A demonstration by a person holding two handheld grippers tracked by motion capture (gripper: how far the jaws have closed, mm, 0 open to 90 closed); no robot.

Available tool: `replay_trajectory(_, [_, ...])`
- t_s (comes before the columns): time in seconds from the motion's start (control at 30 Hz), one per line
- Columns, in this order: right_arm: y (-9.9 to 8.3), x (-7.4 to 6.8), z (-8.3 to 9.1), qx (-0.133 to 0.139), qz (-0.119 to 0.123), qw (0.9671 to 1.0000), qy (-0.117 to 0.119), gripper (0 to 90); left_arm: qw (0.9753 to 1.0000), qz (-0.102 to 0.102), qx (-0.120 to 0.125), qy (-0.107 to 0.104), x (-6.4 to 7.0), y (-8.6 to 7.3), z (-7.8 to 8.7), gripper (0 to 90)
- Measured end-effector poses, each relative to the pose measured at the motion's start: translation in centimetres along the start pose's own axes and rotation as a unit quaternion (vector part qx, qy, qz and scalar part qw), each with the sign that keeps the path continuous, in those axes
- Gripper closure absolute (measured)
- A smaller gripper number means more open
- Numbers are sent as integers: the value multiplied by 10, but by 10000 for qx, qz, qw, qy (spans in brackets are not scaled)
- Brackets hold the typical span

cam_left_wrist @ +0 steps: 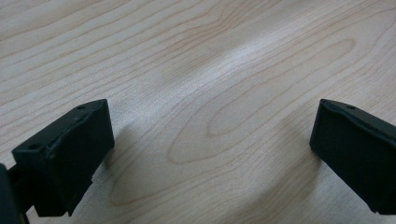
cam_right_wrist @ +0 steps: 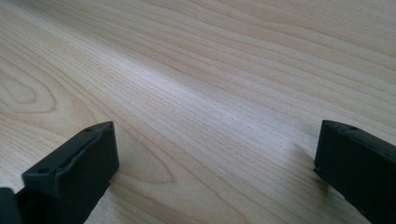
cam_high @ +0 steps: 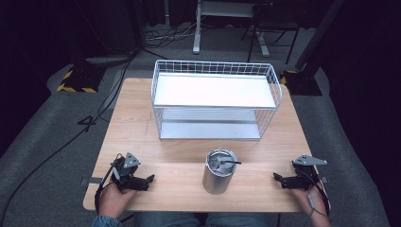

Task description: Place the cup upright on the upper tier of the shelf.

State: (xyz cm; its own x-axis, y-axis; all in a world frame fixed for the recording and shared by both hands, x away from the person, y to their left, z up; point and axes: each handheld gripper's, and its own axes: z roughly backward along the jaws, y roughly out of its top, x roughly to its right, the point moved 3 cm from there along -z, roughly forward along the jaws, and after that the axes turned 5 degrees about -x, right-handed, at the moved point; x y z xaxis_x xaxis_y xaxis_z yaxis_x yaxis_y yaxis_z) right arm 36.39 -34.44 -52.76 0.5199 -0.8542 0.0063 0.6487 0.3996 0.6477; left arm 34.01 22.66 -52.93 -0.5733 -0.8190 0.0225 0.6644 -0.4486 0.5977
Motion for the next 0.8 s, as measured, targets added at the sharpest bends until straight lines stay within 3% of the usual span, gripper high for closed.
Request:
replay_trajectory(0.67, [0, -1, 0, 4, -4, 10000, 15, 5, 10000, 12, 0, -7, 0, 0, 0, 2])
replay_trajectory(0.8, [0, -2, 2, 161, 48, 9999, 26, 34, 10000, 9, -9, -9, 0, 0, 0, 2])
